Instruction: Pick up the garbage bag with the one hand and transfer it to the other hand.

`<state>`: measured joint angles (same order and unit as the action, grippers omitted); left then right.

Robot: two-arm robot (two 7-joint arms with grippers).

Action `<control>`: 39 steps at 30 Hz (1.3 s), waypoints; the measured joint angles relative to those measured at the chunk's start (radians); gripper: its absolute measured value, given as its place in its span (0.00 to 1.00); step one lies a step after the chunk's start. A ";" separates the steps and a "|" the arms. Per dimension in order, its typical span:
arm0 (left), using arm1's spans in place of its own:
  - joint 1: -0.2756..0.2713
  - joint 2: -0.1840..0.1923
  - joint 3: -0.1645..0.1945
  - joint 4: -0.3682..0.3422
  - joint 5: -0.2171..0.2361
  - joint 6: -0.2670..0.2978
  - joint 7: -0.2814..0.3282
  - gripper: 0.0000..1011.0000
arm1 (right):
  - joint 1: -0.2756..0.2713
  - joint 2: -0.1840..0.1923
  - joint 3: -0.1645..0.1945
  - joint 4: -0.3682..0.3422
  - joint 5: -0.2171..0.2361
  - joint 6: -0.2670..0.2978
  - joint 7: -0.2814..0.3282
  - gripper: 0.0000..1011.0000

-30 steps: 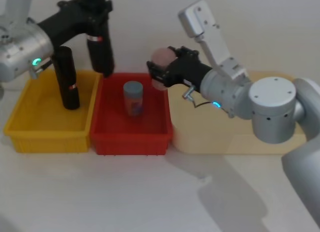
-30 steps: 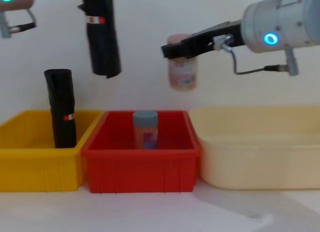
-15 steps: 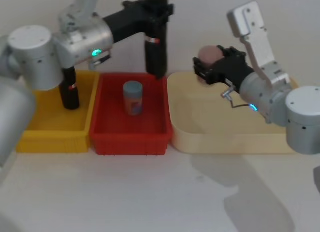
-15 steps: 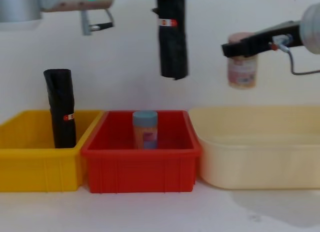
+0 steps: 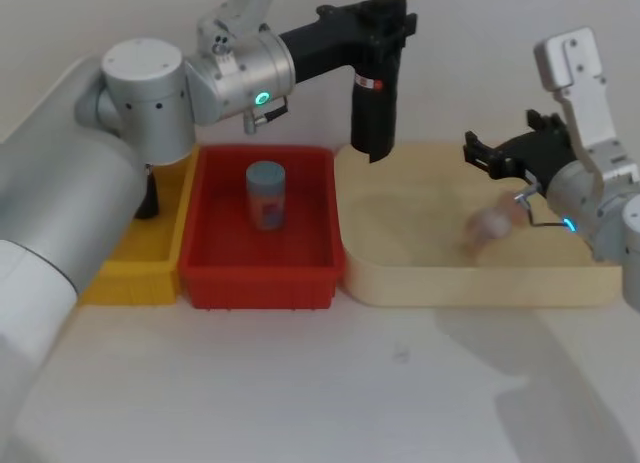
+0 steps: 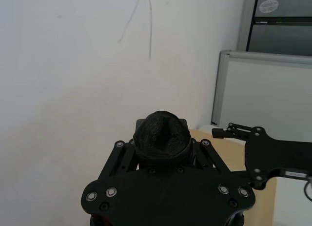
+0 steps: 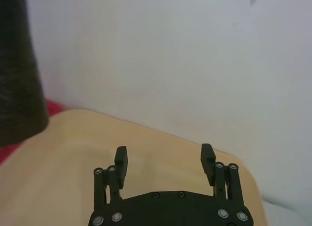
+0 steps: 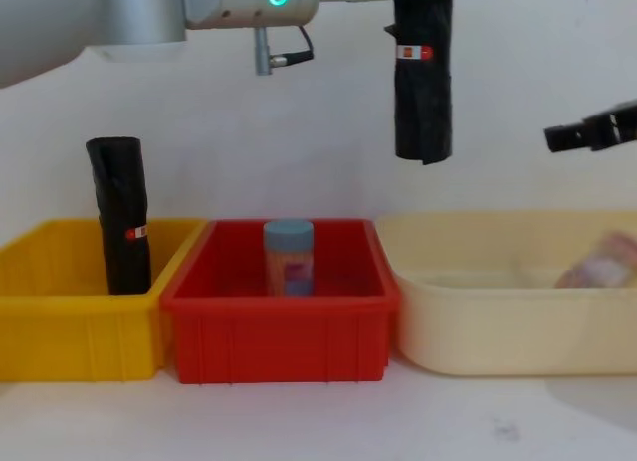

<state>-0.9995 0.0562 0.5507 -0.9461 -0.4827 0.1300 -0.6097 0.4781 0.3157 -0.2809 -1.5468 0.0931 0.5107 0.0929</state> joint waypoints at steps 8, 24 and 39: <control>-0.023 -0.025 0.013 0.041 -0.002 -0.009 -0.009 0.34 | -0.004 0.006 0.023 0.024 -0.004 -0.004 -0.013 0.99; -0.042 -0.047 0.024 0.078 -0.004 -0.016 -0.016 0.34 | -0.024 0.015 0.024 -0.025 0.017 -0.023 0.055 0.99; -0.048 -0.053 0.026 0.087 -0.004 -0.018 -0.018 0.34 | -0.032 0.015 0.009 -0.099 0.091 -0.052 0.192 0.99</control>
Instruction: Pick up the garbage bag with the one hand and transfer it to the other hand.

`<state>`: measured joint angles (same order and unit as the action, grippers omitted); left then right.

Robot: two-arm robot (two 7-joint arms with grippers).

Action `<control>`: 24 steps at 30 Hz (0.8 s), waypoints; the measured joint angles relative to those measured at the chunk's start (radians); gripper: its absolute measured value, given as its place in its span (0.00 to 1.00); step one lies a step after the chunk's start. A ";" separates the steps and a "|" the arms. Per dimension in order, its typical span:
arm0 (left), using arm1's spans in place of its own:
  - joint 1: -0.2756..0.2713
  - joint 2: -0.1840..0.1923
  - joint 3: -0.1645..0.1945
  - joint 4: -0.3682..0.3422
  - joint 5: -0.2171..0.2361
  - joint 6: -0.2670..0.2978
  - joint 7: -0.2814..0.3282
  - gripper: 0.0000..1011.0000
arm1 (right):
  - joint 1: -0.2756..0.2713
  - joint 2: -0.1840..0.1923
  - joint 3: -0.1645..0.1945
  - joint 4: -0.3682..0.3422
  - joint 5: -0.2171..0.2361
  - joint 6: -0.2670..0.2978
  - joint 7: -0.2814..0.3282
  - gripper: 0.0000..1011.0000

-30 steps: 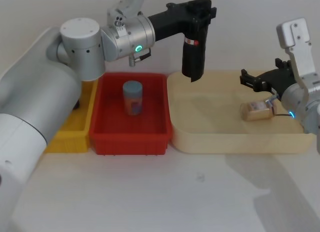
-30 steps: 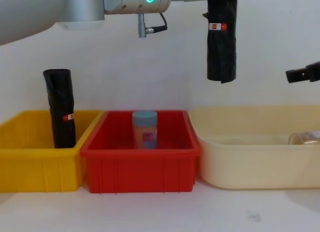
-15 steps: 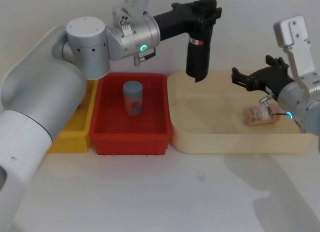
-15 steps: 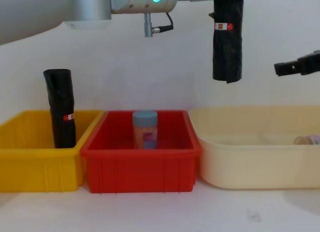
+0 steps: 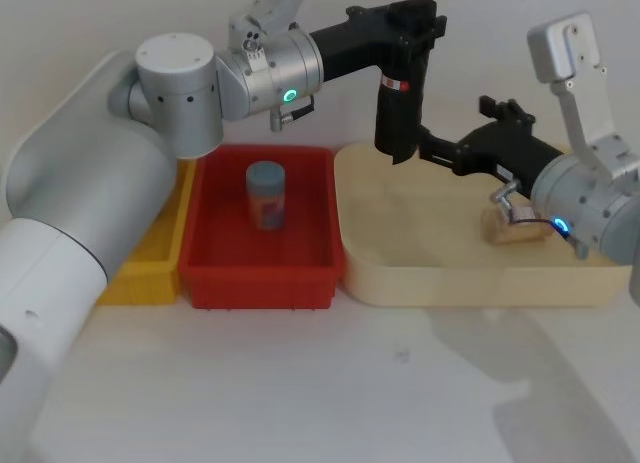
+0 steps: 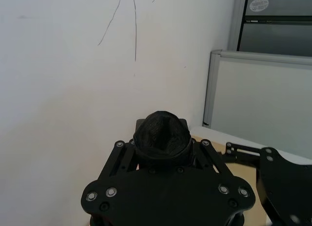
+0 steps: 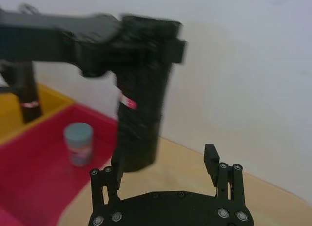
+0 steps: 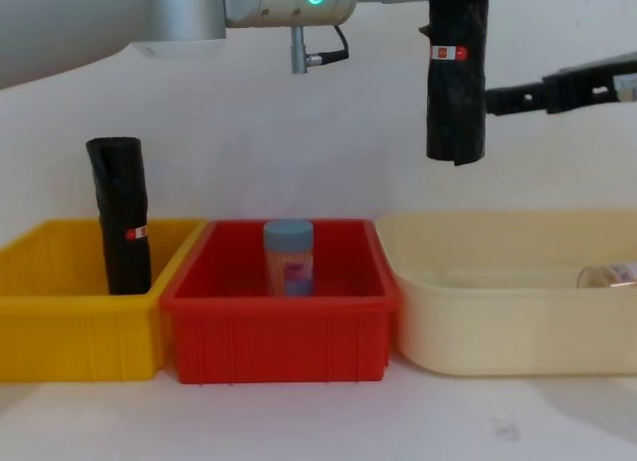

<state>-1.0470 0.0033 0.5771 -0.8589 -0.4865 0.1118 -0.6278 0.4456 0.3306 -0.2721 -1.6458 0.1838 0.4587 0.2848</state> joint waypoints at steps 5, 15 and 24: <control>0.000 -0.001 0.001 0.001 0.000 0.000 -0.001 0.34 | 0.008 -0.008 -0.005 -0.009 0.034 -0.008 0.044 0.99; -0.001 -0.001 0.001 0.003 0.000 0.000 -0.001 0.34 | 0.040 -0.042 -0.017 0.002 0.110 -0.025 0.124 0.99; -0.002 -0.002 0.001 0.004 0.000 0.000 -0.001 0.34 | 0.066 -0.069 -0.026 0.028 0.136 -0.035 0.136 0.99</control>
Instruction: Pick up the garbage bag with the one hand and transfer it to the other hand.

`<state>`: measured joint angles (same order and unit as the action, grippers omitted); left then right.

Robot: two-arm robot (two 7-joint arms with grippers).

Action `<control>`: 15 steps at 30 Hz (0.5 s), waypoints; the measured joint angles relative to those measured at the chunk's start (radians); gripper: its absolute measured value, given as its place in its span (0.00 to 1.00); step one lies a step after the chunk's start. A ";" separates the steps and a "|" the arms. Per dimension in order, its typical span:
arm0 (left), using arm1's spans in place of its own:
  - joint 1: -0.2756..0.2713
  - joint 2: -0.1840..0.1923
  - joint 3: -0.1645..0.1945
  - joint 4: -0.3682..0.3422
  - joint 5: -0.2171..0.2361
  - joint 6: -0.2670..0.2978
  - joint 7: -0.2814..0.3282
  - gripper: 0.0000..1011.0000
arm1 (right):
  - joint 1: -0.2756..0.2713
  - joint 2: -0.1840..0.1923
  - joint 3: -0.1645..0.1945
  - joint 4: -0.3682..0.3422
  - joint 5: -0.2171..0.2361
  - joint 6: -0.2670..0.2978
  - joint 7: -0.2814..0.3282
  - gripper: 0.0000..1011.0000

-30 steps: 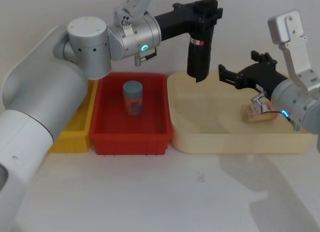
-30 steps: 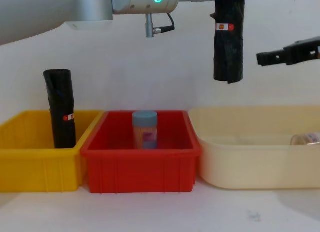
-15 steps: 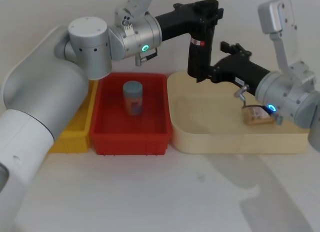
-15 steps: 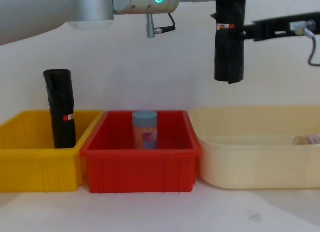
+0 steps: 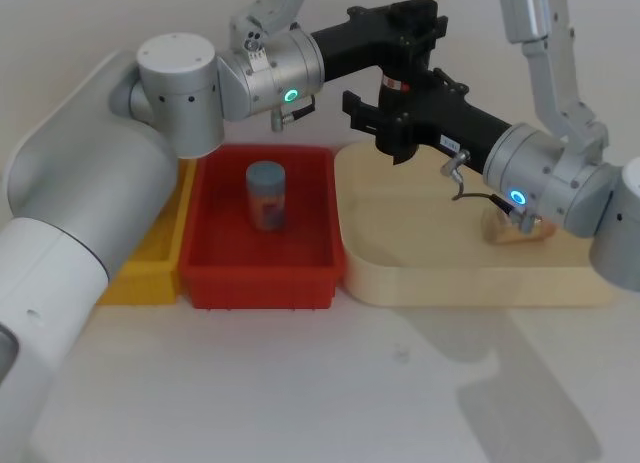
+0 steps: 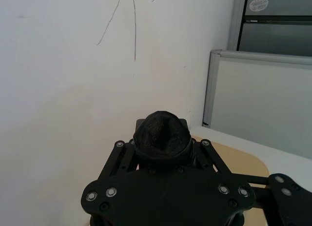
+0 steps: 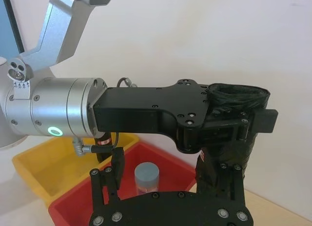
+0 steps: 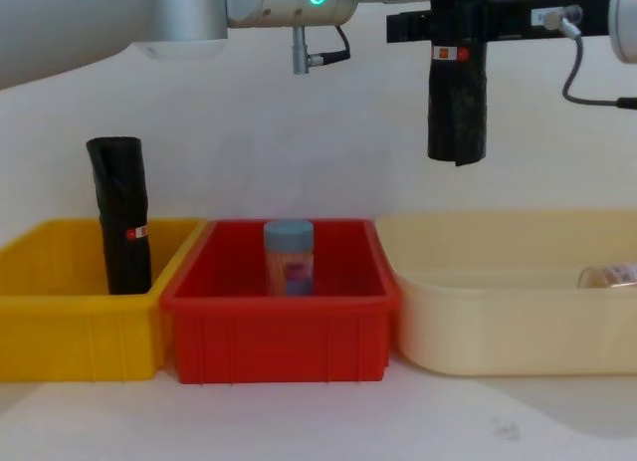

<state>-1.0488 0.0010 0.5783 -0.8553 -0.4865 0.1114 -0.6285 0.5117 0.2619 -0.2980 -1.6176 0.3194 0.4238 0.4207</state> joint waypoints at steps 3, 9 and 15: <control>0.000 0.000 0.000 0.000 0.000 0.000 0.000 0.34 | 0.005 -0.005 -0.002 0.009 0.001 -0.002 -0.007 0.99; 0.000 0.000 0.000 0.000 0.000 0.000 0.000 0.34 | 0.008 -0.004 -0.005 0.018 0.001 -0.004 -0.022 0.99; 0.000 0.000 0.000 0.000 0.000 0.000 0.000 0.34 | 0.005 0.008 -0.006 0.011 -0.003 -0.001 -0.033 0.99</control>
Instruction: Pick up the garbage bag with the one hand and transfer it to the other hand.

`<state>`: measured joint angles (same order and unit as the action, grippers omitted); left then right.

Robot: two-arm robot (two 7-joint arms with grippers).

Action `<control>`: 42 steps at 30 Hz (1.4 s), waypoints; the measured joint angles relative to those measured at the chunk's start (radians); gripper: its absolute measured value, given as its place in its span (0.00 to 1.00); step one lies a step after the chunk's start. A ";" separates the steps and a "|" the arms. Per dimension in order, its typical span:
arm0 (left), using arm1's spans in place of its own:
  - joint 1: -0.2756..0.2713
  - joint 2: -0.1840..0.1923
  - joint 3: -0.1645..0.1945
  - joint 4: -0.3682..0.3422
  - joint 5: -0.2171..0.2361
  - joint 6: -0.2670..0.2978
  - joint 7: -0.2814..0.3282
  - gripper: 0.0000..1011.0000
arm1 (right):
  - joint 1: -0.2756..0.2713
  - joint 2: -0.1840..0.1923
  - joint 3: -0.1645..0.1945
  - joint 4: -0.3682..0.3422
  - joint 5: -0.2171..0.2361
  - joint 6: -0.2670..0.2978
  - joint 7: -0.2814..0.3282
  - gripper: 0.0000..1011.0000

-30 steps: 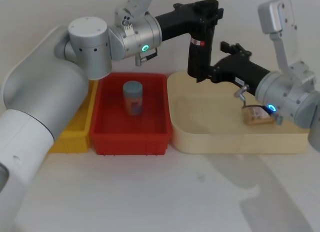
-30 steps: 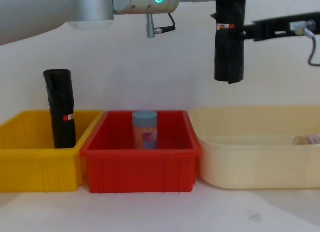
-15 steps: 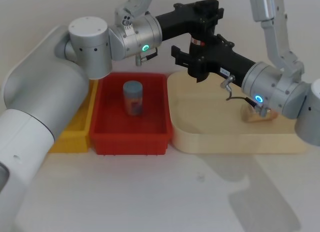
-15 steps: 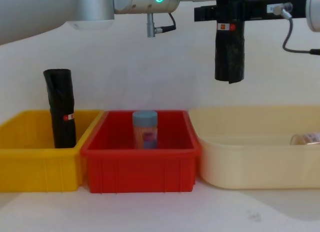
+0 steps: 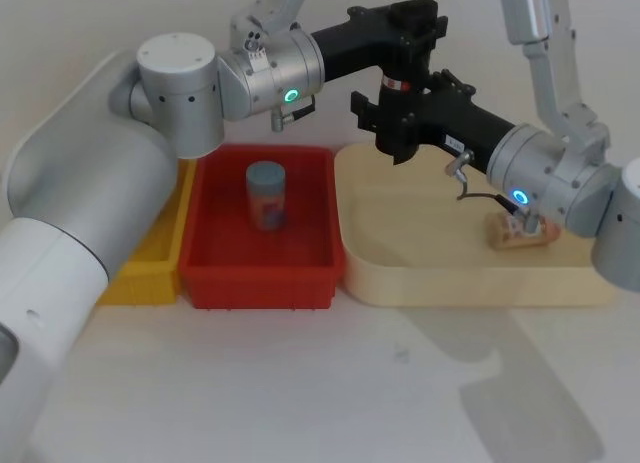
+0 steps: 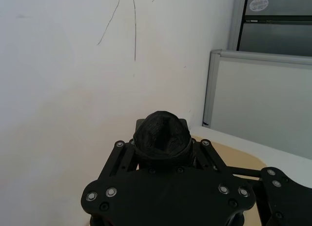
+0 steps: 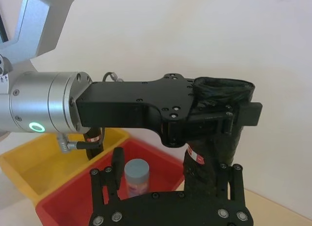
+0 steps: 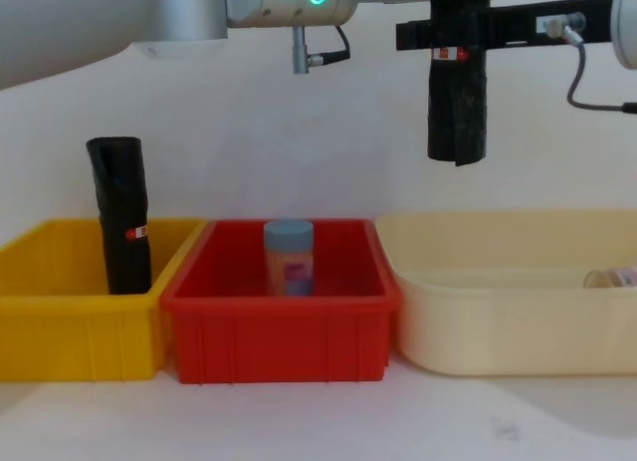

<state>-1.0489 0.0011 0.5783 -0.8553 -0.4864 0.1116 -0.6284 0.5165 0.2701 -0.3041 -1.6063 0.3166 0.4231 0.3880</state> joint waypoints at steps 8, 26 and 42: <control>0.000 0.000 0.000 0.000 0.000 0.000 0.000 0.34 | -0.018 0.025 0.004 -0.033 0.000 0.014 -0.004 0.99; 0.000 0.000 0.000 0.000 0.000 0.000 0.000 0.34 | -0.025 0.043 -0.009 -0.053 -0.020 0.050 -0.062 0.99; 0.000 0.000 0.000 0.000 0.000 0.000 0.000 0.34 | 0.016 0.008 -0.012 0.019 -0.053 0.070 -0.121 0.99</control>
<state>-1.0488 0.0011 0.5782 -0.8554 -0.4864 0.1116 -0.6284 0.5321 0.2777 -0.3166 -1.5875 0.2631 0.4926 0.2674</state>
